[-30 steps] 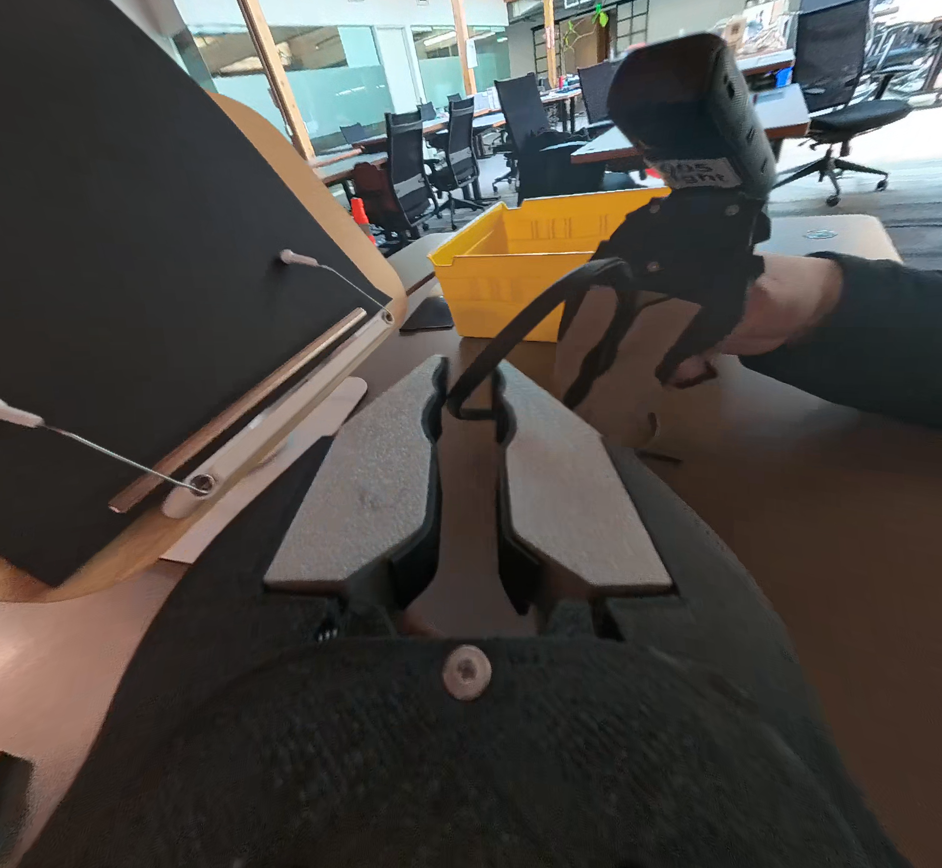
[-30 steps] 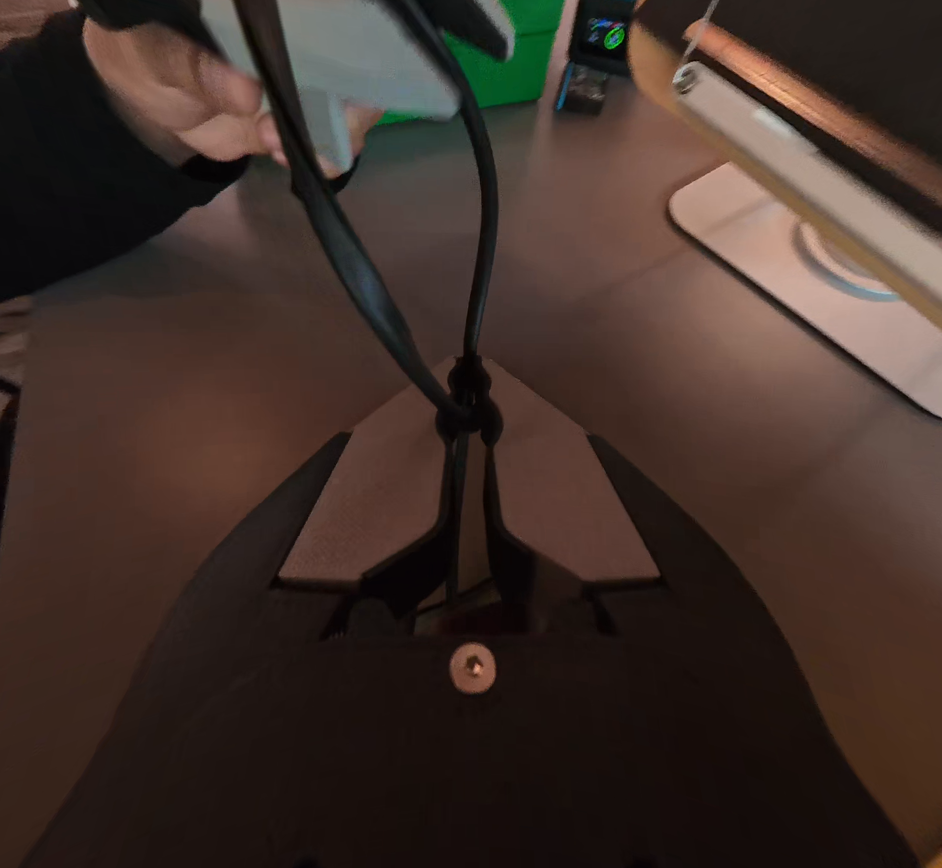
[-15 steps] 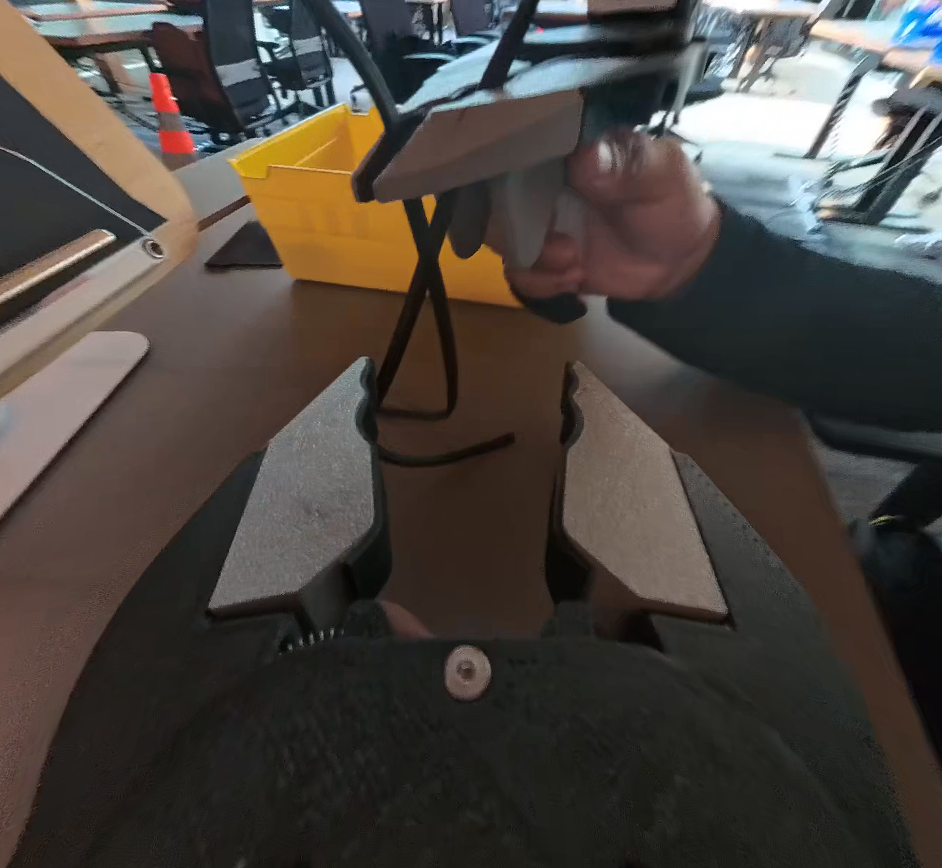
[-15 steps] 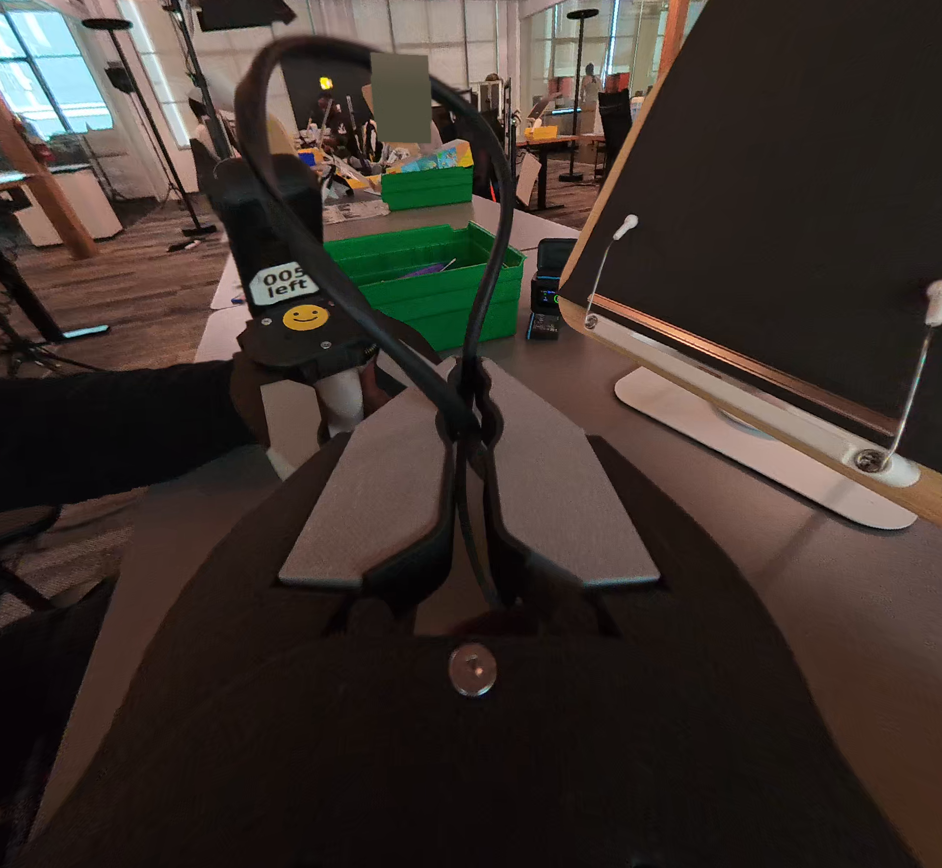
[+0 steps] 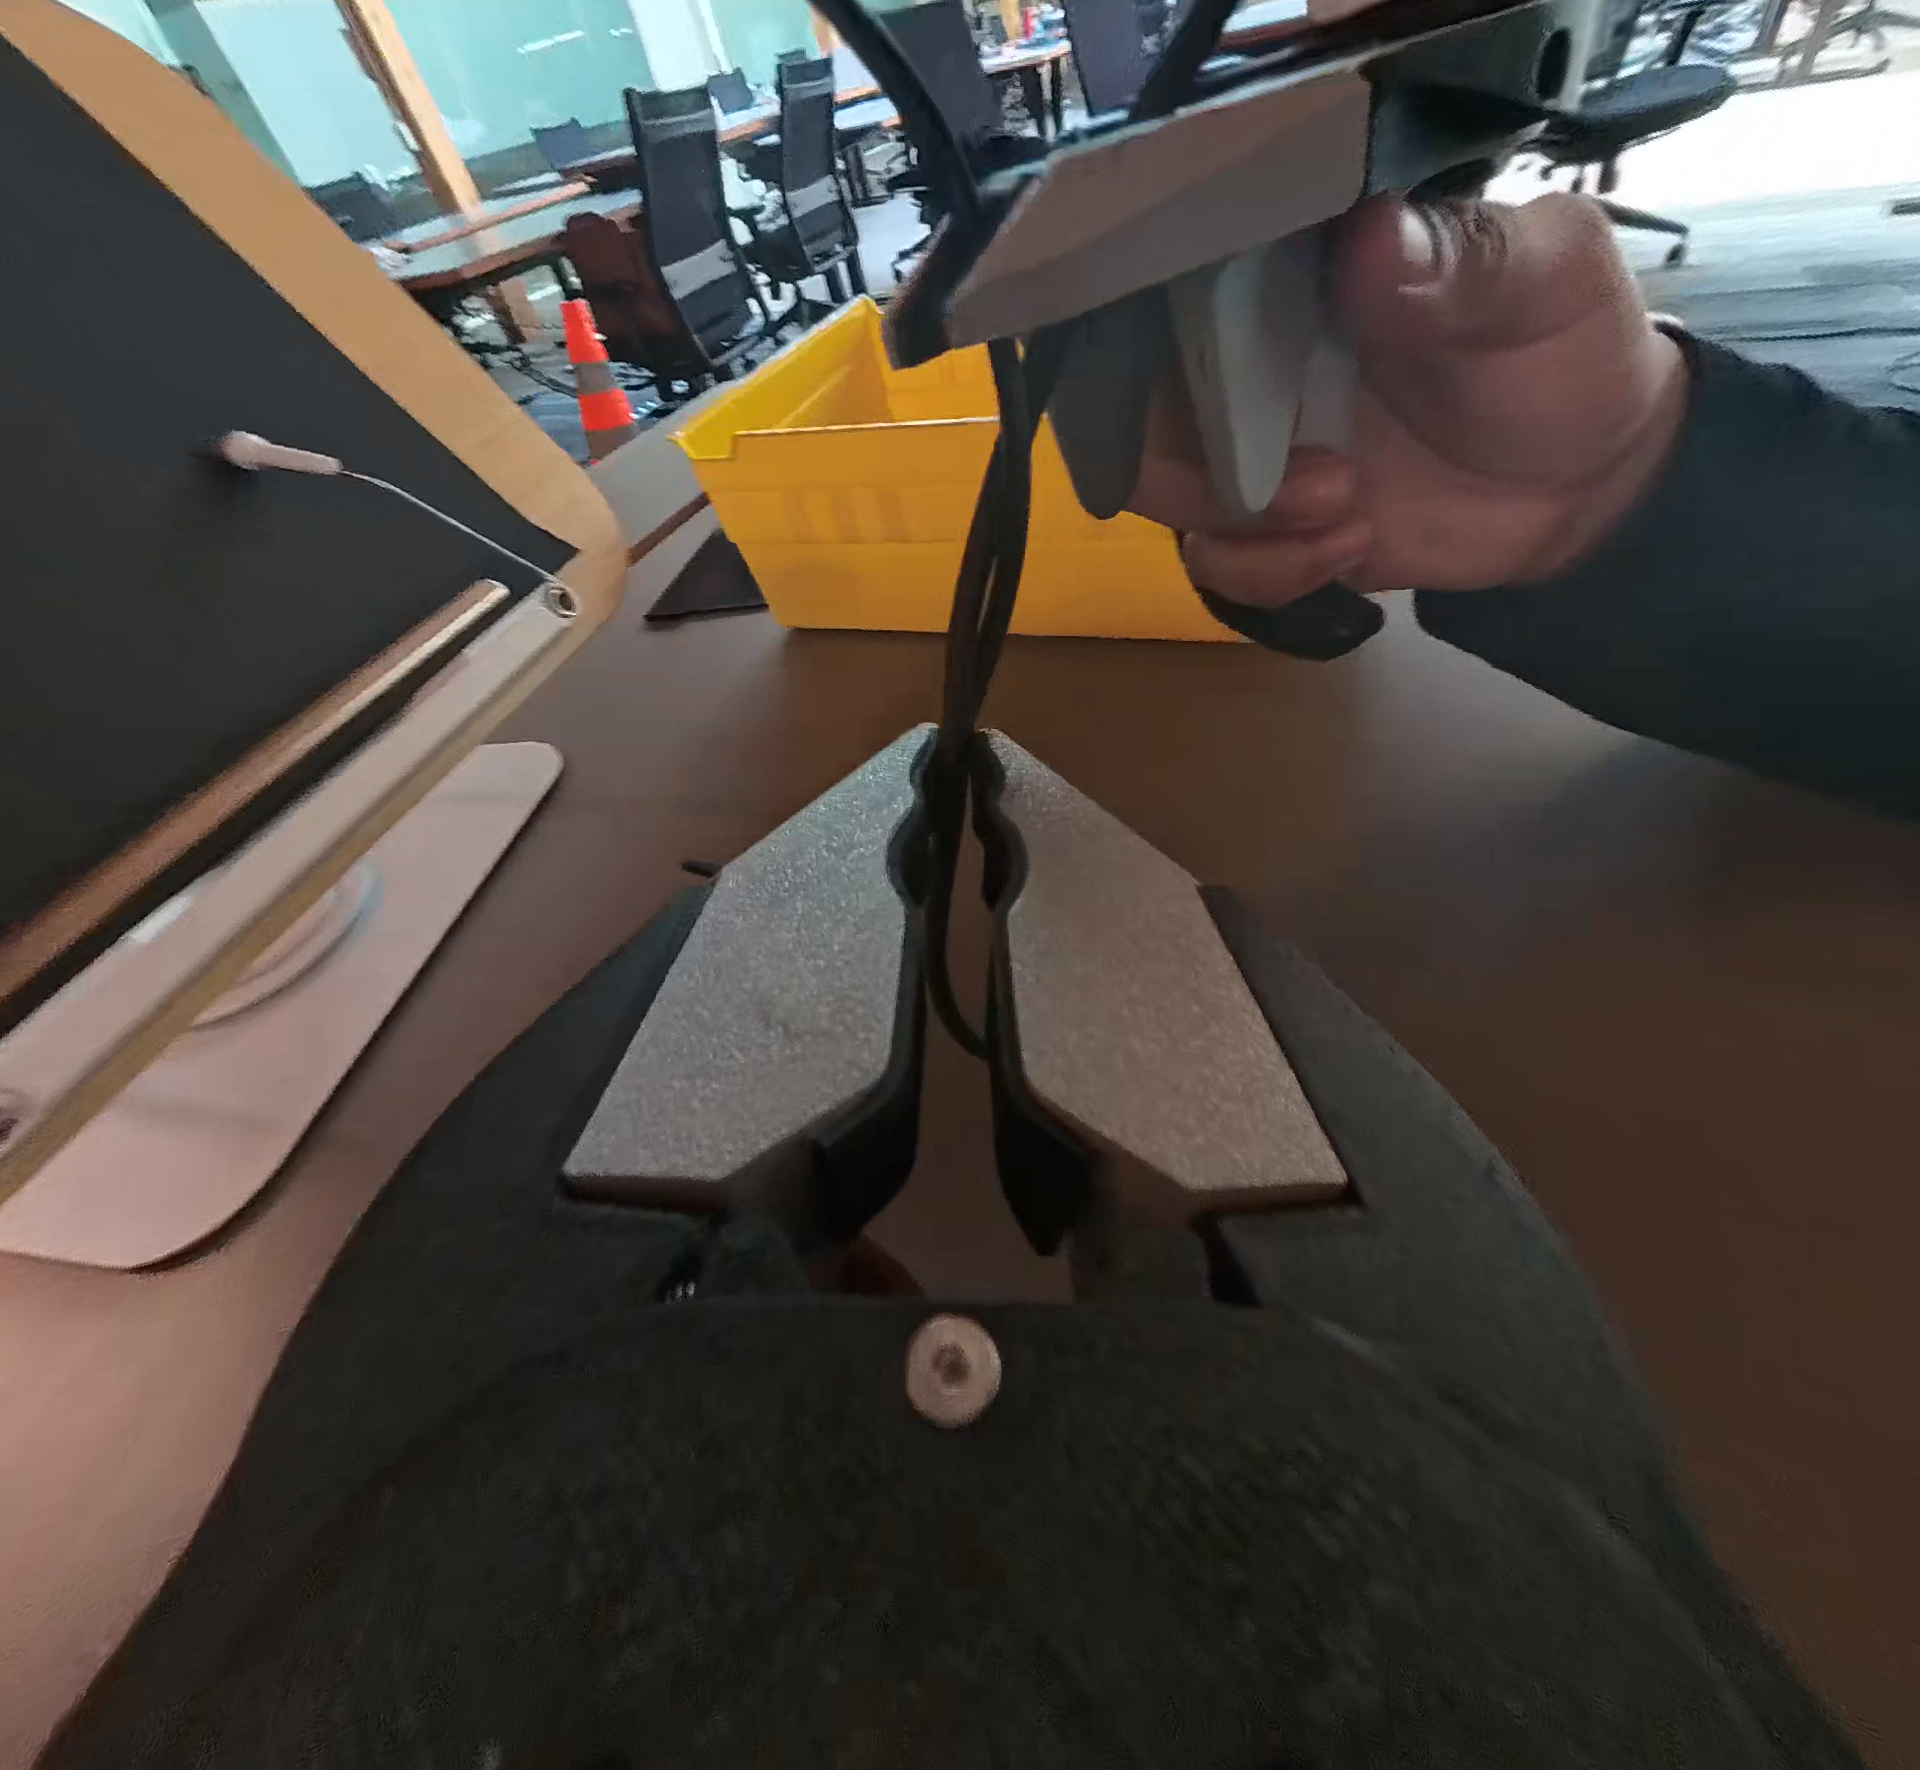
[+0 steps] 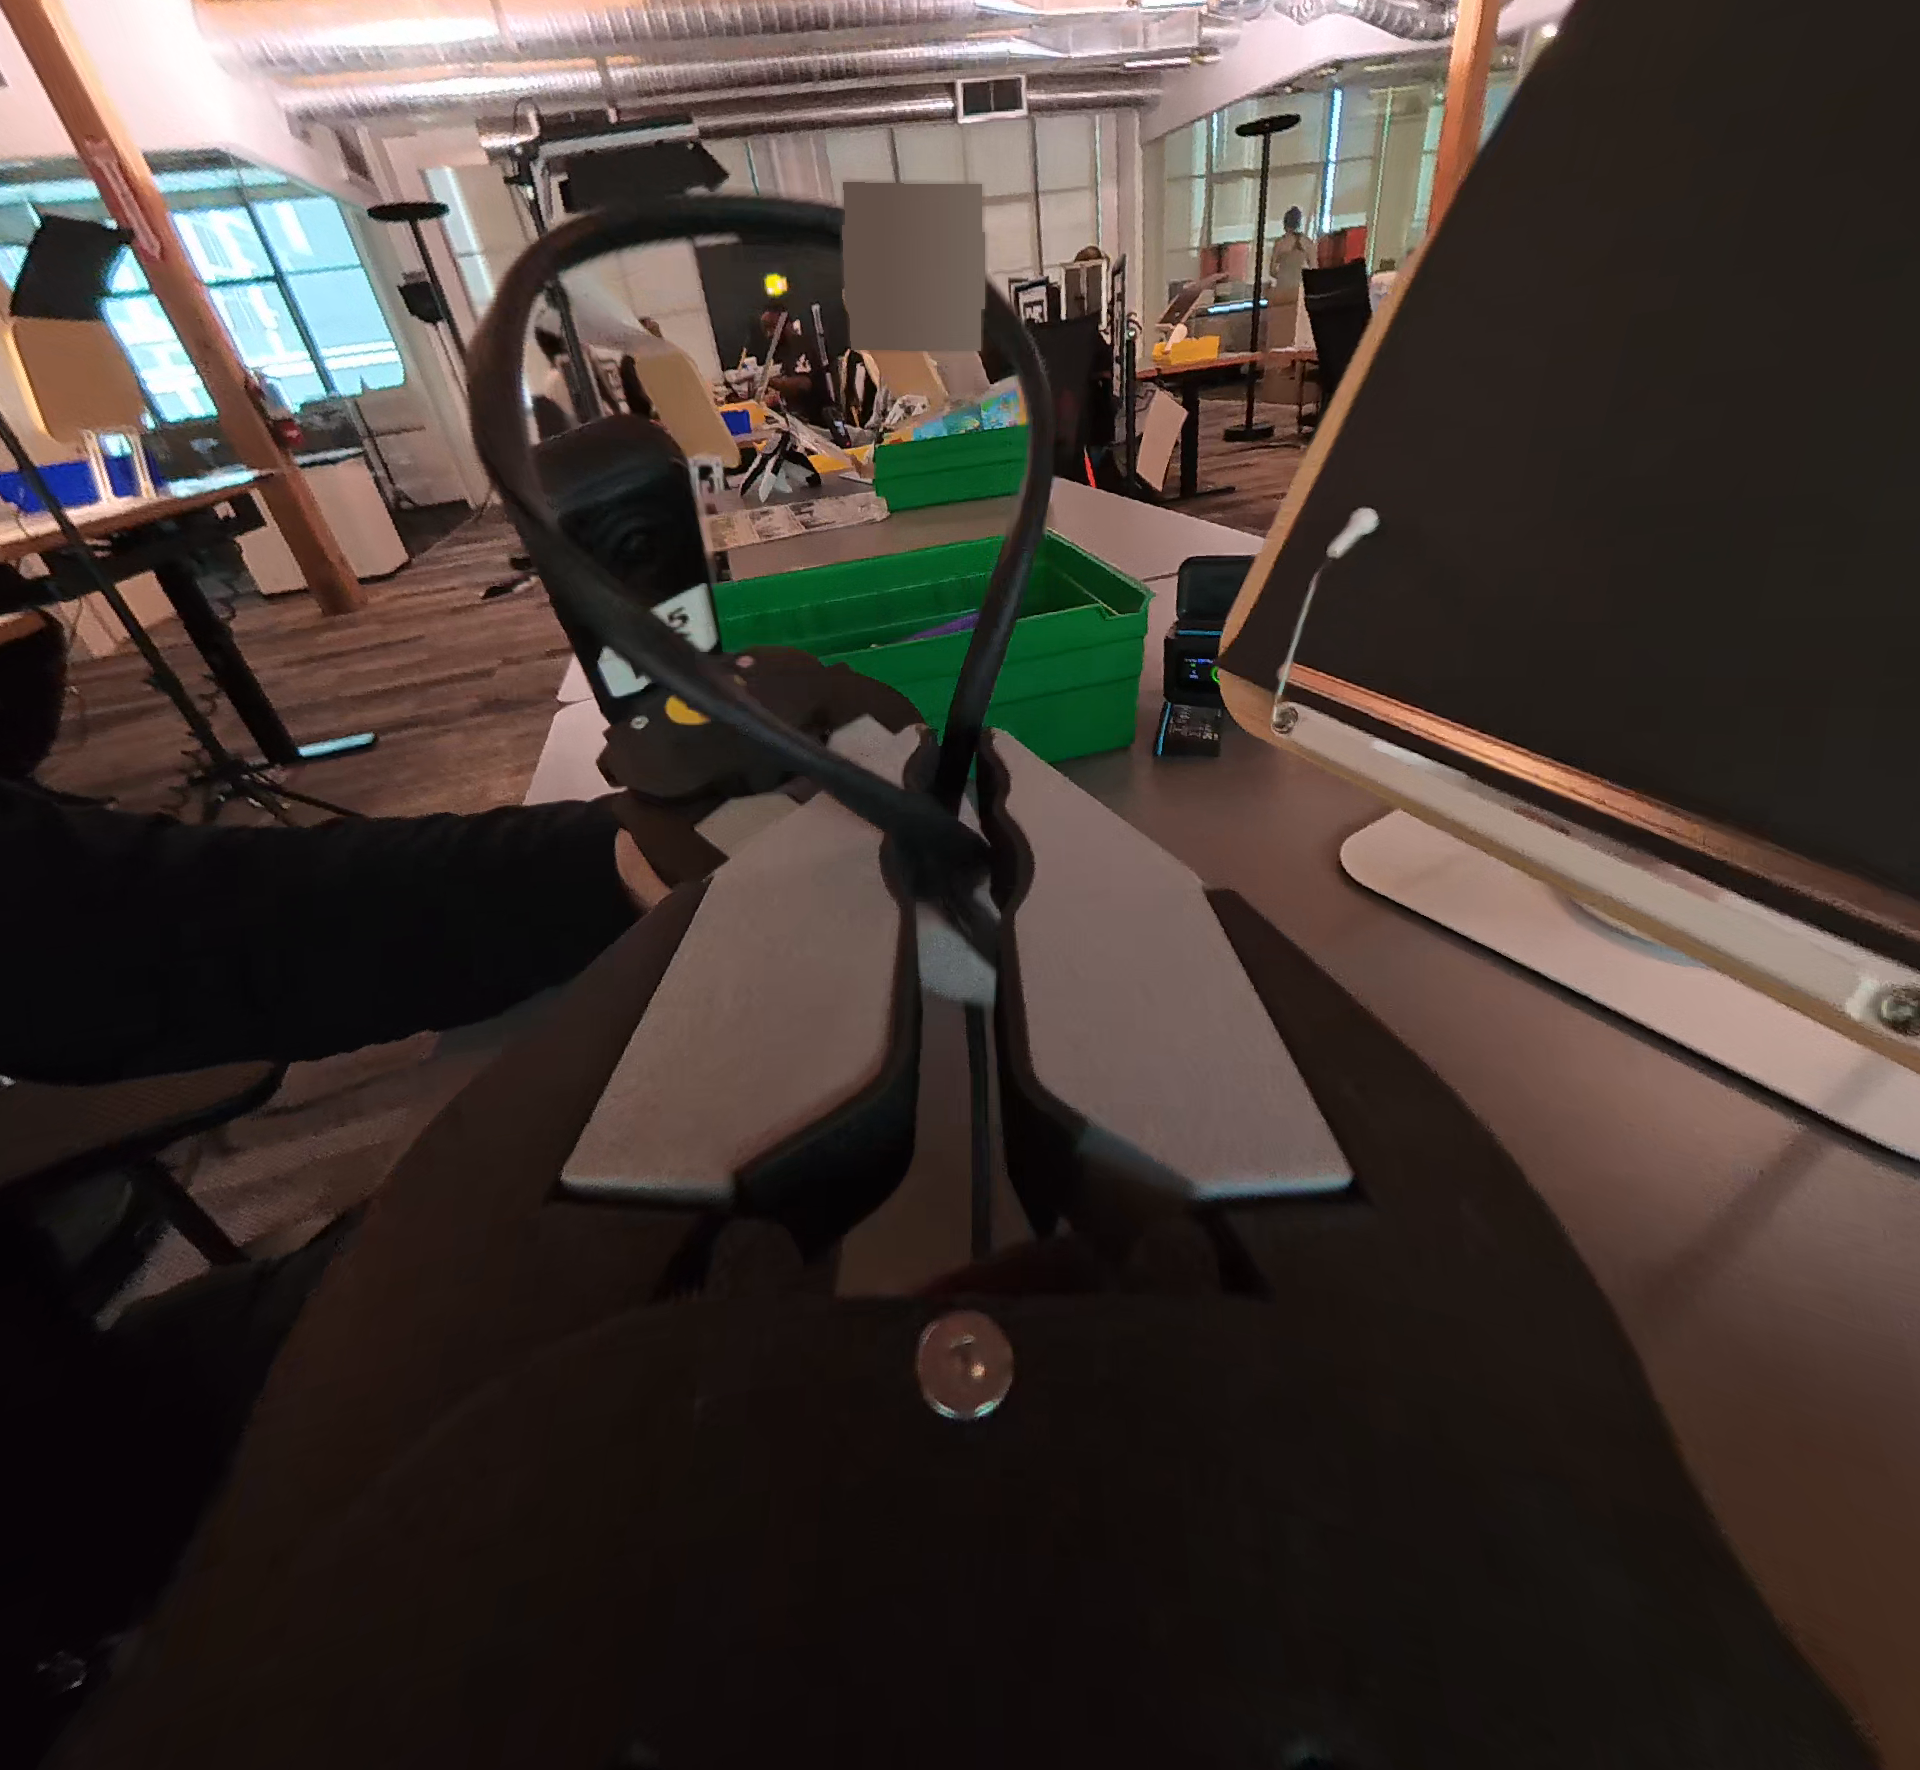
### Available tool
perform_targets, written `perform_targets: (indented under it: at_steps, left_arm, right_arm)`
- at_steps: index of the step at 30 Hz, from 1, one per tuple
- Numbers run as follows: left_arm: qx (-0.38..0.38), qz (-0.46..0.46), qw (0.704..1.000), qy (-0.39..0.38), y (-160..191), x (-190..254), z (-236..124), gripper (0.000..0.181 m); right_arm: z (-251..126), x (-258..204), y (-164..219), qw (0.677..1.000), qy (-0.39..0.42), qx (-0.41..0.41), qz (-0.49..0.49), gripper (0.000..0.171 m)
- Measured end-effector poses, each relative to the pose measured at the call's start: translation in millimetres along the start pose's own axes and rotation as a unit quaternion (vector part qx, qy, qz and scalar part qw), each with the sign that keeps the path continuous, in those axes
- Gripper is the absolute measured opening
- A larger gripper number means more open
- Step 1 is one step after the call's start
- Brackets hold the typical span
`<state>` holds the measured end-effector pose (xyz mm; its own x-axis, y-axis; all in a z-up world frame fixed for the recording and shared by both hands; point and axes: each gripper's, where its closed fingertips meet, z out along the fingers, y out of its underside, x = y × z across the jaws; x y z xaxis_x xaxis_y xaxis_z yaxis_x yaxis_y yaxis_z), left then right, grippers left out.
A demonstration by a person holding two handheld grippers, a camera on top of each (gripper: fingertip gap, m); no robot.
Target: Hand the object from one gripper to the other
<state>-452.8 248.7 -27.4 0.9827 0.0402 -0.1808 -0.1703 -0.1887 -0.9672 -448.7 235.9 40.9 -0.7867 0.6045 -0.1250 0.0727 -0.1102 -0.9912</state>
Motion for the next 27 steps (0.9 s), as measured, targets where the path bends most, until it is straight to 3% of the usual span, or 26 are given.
perform_targets:
  at_steps: [1,4,6,13,20,24,27]
  left_arm:
    - [0.01,0.0,1.0,-0.009,-4.0,-5.4,-4.2,0.001]
    - [0.055,-0.042,0.997,-0.022,-20.5,-21.8,-19.5,0.001]
    - [0.088,-0.077,0.993,-0.017,-30.4,-30.2,-30.1,0.001]
    - [0.159,-0.143,0.975,0.057,-52.6,-19.3,-42.0,0.001]
    - [0.19,-0.159,0.964,0.094,-62.0,-7.0,-41.9,0.001]
    - [0.175,-0.143,0.97,0.086,-56.5,-5.6,-37.3,0.001]
    - [0.171,-0.133,0.973,0.081,-55.2,-5.4,-36.6,0.001]
  right_arm:
    - [-1.8,3.7,1.6,1.0,0.001,-0.003,0.012,0.01]
    - [-4.2,15.7,11.7,0.999,0.01,-0.03,0.039,0.049]
    - [-2.4,18.5,21.8,0.998,0.014,-0.055,0.035,0.061]
    - [28.8,2.2,50.5,0.994,0.014,-0.103,-0.035,0.072]
    - [52.9,-35.9,86.7,0.983,-0.062,-0.161,-0.058,0.086]
    - [61.0,-48.9,100.9,0.976,-0.078,-0.189,-0.069,0.081]
    - [62.0,-44.3,103.8,0.975,-0.063,-0.202,-0.071,0.036]
